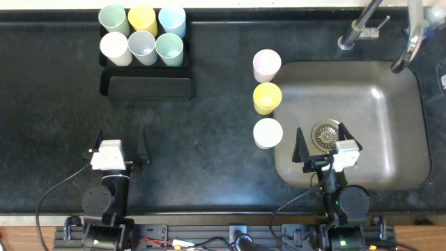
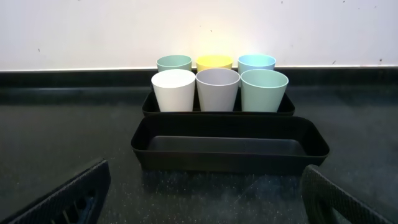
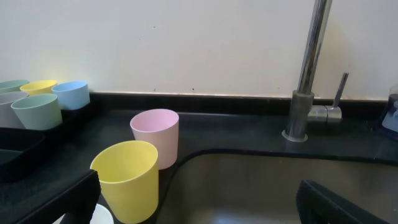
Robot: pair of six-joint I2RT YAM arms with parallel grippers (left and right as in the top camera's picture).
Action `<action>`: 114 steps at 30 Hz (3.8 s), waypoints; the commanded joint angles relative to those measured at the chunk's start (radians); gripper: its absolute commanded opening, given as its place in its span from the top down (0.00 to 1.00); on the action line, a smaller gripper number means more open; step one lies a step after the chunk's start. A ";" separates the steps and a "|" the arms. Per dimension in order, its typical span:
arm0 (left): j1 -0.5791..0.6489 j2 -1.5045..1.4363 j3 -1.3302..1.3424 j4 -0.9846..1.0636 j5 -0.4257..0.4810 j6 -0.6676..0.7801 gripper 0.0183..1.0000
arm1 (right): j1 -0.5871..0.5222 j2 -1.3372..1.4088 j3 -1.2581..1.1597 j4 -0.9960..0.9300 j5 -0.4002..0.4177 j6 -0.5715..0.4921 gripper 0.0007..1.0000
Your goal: Store Cups
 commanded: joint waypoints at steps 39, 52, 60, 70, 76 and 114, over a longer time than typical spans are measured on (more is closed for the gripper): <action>0.005 -0.010 -0.001 -0.004 0.014 -0.003 0.00 | -0.005 -0.004 -0.013 0.005 -0.004 -0.004 0.00; 0.012 0.119 0.114 -0.057 0.075 -0.037 0.00 | -0.005 -0.004 -0.013 0.005 -0.004 -0.004 0.00; 0.010 1.017 0.890 -0.166 0.459 -0.071 0.00 | -0.005 -0.004 -0.013 0.005 -0.004 -0.004 0.00; -0.322 2.215 2.659 -1.129 0.226 -0.307 0.00 | -0.005 -0.004 -0.013 0.005 -0.004 -0.004 0.00; -0.475 2.539 3.038 -1.315 0.119 -0.517 0.00 | -0.005 -0.004 -0.013 0.005 -0.004 -0.004 0.00; -0.479 2.733 2.937 -1.430 0.224 -0.748 0.00 | -0.005 -0.004 -0.013 0.005 -0.004 -0.004 0.00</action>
